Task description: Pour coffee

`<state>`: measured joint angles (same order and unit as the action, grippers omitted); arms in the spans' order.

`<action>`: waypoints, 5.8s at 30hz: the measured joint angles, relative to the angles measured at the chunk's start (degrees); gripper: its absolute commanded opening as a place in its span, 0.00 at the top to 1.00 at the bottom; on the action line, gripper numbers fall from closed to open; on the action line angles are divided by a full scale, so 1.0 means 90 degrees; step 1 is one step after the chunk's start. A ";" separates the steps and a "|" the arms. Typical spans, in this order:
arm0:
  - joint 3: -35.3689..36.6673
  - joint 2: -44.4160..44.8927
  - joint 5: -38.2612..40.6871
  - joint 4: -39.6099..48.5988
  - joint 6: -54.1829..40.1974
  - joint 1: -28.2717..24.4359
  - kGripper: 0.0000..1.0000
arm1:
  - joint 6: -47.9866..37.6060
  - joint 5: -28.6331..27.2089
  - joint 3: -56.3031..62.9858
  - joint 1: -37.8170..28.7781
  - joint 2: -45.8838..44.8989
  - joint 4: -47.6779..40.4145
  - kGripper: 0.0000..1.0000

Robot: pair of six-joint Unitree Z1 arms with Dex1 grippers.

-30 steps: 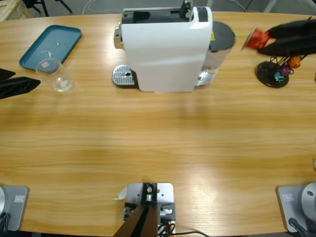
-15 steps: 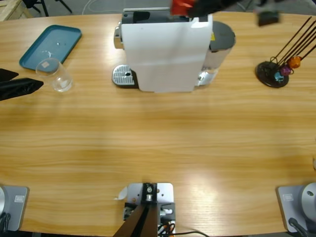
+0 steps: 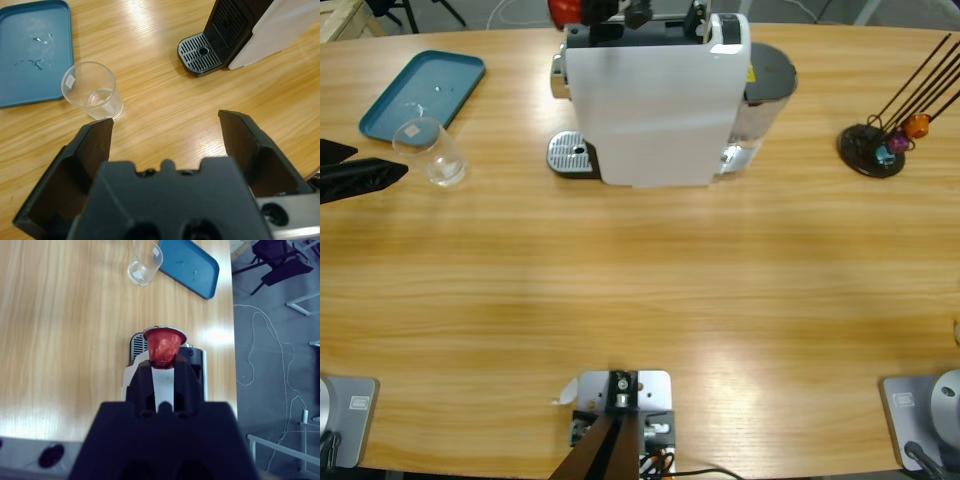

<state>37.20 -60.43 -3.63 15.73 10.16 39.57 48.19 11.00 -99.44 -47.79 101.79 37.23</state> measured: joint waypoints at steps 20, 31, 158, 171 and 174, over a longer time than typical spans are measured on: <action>0.0000 -0.0067 0.0000 0.0000 -0.0001 0.0000 0.10 | 0.0274 -0.0310 -0.0247 0.0385 0.0558 0.0000 1.00; 0.0000 -0.0070 0.0000 0.0000 -0.0002 0.0000 0.10 | 0.0287 -0.0310 -0.0304 0.0389 0.0792 0.0000 1.00; -0.0001 -0.0101 0.0000 -0.0018 -0.0003 -0.0007 0.00 | -0.3692 -0.3940 0.2376 -0.0483 -0.0811 -0.3657 1.00; -0.0001 -0.0120 0.0000 -0.0020 -0.0004 -0.0007 0.00 | -0.3941 -0.3909 0.2209 -0.0497 -0.0106 -0.3867 1.00; -0.0001 -0.0133 0.0000 -0.0020 -0.0004 -0.0007 0.00 | -0.4044 -0.3844 0.2209 -0.0498 0.0007 -0.3979 1.00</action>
<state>37.19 -61.63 -3.63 15.55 10.13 39.51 11.79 -23.60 -79.57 -52.26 101.85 1.41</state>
